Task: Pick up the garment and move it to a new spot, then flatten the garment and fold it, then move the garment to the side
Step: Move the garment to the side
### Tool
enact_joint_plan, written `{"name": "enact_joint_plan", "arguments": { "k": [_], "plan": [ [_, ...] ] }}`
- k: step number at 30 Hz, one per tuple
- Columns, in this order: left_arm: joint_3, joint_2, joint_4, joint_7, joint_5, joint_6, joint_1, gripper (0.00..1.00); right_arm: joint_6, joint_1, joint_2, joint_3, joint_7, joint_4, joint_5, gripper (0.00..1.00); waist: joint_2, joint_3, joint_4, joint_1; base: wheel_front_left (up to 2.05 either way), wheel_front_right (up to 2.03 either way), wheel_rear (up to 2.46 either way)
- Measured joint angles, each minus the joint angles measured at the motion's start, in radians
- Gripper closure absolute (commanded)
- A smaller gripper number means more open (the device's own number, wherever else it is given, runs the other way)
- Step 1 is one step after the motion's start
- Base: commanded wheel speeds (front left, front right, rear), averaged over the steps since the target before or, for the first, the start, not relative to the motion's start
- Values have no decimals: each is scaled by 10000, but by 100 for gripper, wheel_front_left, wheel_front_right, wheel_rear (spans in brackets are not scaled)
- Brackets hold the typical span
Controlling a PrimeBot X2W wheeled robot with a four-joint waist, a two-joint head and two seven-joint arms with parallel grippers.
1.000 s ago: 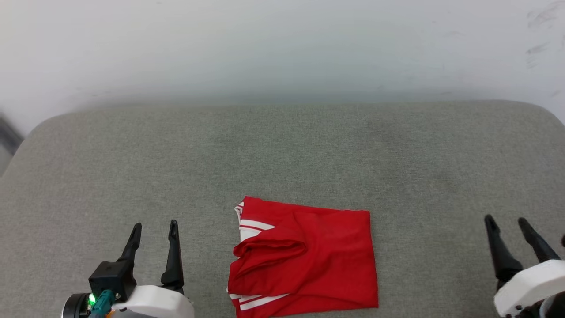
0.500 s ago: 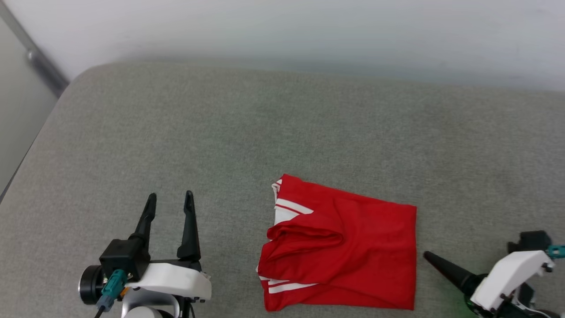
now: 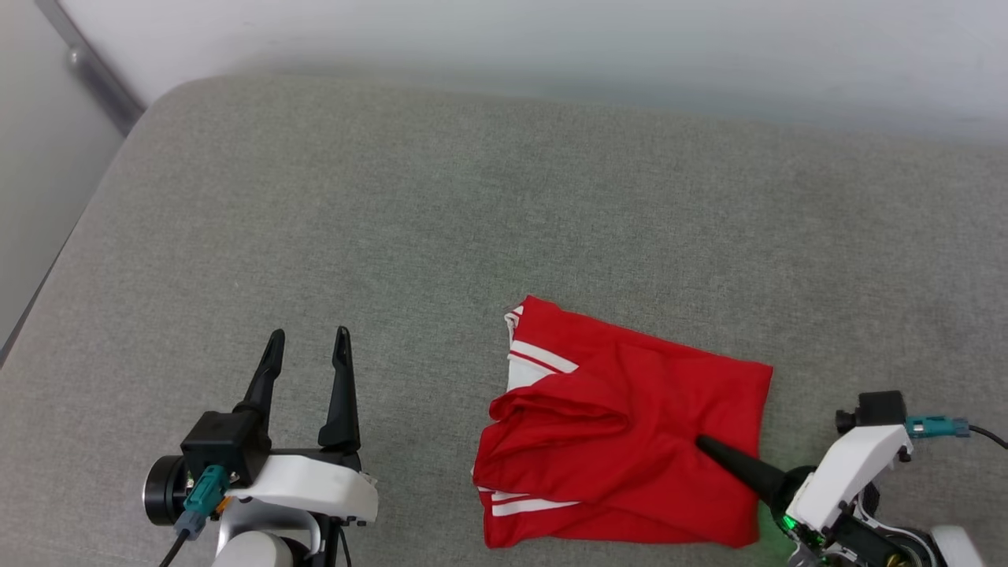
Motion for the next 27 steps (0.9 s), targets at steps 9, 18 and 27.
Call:
{"name": "enact_joint_plan", "arguments": {
  "k": [9,18,27],
  "plan": [
    [169,-36,31,0,167,-155,285,0,0,-318,-1486,1816,-1386,-65,-2155,100,0,-504,-471,0,0,0,0],
    [157,-25,-366,-2,416,-259,547,0,2,-1118,-2222,2690,-1457,-234,-5440,100,0,-810,-1903,0,0,0,0],
    [-79,19,-1158,15,821,-430,-72,0,6,-2783,-3143,2964,-1037,-1310,-7411,100,0,-256,-4064,0,0,0,0]
  ]
}}
